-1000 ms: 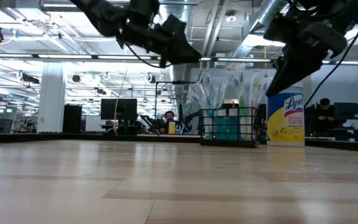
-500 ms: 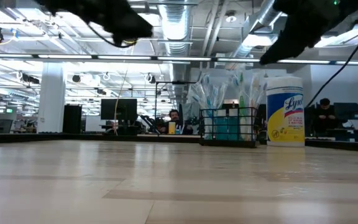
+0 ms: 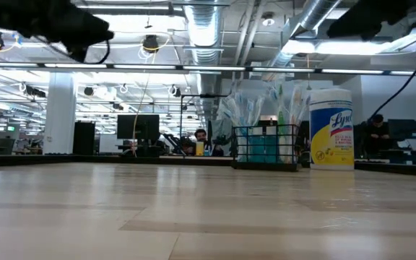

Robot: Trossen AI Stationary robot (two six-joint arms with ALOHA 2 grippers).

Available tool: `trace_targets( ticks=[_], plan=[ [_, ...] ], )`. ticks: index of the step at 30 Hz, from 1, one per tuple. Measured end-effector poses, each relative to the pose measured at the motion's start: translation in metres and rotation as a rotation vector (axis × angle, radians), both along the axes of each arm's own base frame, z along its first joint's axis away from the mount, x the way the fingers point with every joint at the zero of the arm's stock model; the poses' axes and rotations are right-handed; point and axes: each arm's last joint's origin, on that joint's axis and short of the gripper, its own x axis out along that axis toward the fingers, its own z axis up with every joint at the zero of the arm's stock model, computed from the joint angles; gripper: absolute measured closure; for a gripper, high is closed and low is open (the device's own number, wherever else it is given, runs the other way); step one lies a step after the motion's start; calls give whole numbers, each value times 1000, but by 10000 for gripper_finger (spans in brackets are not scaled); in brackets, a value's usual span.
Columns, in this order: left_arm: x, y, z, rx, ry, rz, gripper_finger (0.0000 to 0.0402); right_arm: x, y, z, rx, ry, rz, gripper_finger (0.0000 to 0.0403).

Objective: Pick & Place toothbrushing station
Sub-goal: Return to Home Position

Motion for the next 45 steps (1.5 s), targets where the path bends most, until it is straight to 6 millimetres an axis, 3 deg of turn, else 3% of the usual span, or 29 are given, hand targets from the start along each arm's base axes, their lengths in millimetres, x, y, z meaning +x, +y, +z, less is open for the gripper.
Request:
trace_targets(
  ticks=[7, 11, 26, 35, 45],
  plan=[
    [-26, 1, -22, -10, -108, 40, 297, -24, -4, 6, -2, -80, 1, 321],
    [-33, 2, -33, -11, -108, 27, 297, -40, -10, -10, 4, -113, -1, 321],
    [-45, 3, -43, 20, -79, -30, 297, -79, -29, -66, 81, -368, 102, 321],
    [-42, 2, -56, 18, -37, -38, 297, -77, -26, -92, 73, -325, 129, 321],
    [-38, 1, -60, 24, -88, -48, 297, -74, -24, -101, 83, -330, 120, 321]
  ],
)
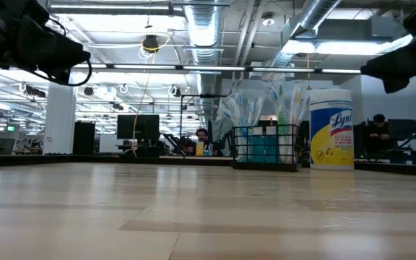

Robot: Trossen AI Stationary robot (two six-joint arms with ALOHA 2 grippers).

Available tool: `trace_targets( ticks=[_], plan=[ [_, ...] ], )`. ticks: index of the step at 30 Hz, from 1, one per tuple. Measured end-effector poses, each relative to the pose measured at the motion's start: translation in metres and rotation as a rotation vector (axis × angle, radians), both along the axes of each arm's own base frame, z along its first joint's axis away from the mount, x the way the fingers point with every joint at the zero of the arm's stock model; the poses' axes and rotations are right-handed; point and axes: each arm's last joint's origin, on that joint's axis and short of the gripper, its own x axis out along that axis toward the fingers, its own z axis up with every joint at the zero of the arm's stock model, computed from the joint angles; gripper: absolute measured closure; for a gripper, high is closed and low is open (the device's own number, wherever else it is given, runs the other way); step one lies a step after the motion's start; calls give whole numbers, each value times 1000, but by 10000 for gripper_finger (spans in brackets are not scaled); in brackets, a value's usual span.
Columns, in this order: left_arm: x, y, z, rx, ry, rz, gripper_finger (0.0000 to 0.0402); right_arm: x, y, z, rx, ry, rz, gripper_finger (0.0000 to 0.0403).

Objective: Pick & Place toothbrushing station
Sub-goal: Return to Home Position

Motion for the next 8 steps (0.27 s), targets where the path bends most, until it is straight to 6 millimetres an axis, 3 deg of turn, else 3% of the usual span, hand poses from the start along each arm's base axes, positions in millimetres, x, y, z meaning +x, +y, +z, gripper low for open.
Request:
trace_targets(
  ticks=[8],
  plan=[
    [1, 0, 0, 25, 3, 2, 297, 0, 0, 0, 14, -1, 4, 321]
  ],
)
